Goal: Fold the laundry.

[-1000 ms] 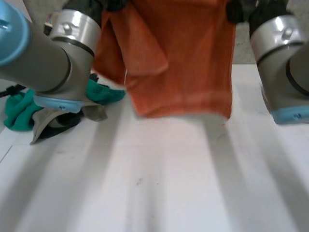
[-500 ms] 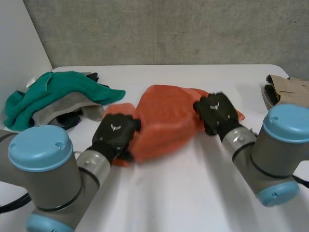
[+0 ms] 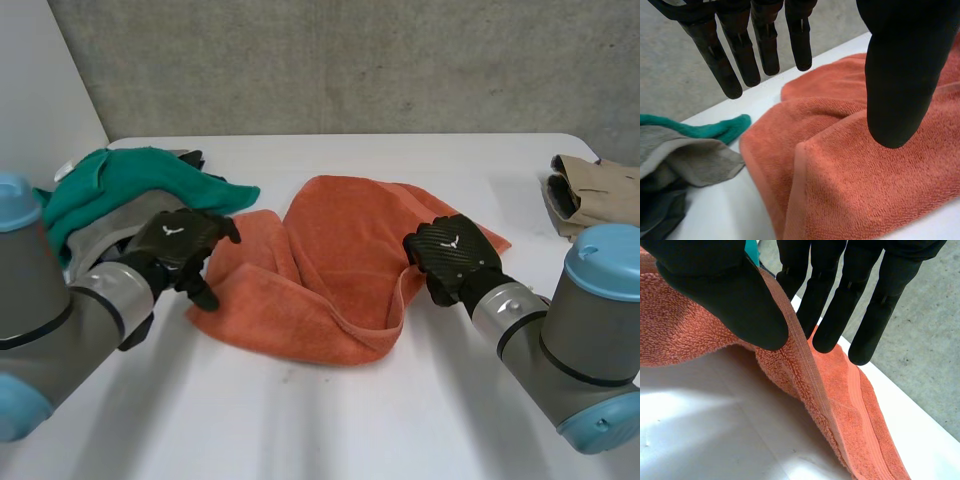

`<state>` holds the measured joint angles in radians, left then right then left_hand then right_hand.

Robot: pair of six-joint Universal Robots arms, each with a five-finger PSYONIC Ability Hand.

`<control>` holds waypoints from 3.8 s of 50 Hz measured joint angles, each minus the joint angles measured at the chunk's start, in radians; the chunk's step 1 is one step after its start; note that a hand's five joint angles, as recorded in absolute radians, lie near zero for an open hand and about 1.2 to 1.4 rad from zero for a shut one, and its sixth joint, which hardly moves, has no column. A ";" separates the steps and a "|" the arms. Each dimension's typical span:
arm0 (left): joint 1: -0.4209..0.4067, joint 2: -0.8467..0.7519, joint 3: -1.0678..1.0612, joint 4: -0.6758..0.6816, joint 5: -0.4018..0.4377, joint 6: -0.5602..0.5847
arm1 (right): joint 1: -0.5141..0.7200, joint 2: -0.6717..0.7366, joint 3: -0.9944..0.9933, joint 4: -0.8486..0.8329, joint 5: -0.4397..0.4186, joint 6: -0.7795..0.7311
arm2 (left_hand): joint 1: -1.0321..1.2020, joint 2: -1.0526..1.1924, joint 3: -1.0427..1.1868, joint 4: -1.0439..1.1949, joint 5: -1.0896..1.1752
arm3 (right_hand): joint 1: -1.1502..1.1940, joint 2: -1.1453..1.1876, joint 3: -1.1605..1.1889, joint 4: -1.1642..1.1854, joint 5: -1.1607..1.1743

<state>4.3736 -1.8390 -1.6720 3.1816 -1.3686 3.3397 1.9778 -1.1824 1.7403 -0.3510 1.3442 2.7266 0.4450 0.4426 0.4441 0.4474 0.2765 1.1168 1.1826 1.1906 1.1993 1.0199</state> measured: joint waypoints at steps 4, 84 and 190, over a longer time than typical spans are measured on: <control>-0.019 -0.104 0.066 0.028 0.012 0.045 | 0.003 0.003 0.005 0.000 0.001 -0.003 | 0.048 0.048 0.047 0.048 0.047 | 0.000 0.000 0.000 0.000 0.000; -0.153 0.250 0.393 -0.201 -0.141 0.066 | -0.239 -0.125 0.055 0.356 -0.195 0.451 | 0.716 0.755 0.746 0.752 0.711 | -0.876 -0.965 -0.978 -0.984 -0.980; 0.124 -0.166 0.108 0.296 -0.019 0.013 | -0.393 0.229 -0.432 0.034 -0.118 -0.065 | 0.716 0.758 0.751 0.756 0.711 | 0.021 0.000 0.003 0.002 -0.026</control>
<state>4.4980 -2.0046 -1.5637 3.4772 -1.3878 3.3530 1.5850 -0.9530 1.3084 -0.3173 1.2267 2.6612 1.1606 1.2002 1.1947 1.2034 0.9879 1.1375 1.1826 1.1940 1.2012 0.9935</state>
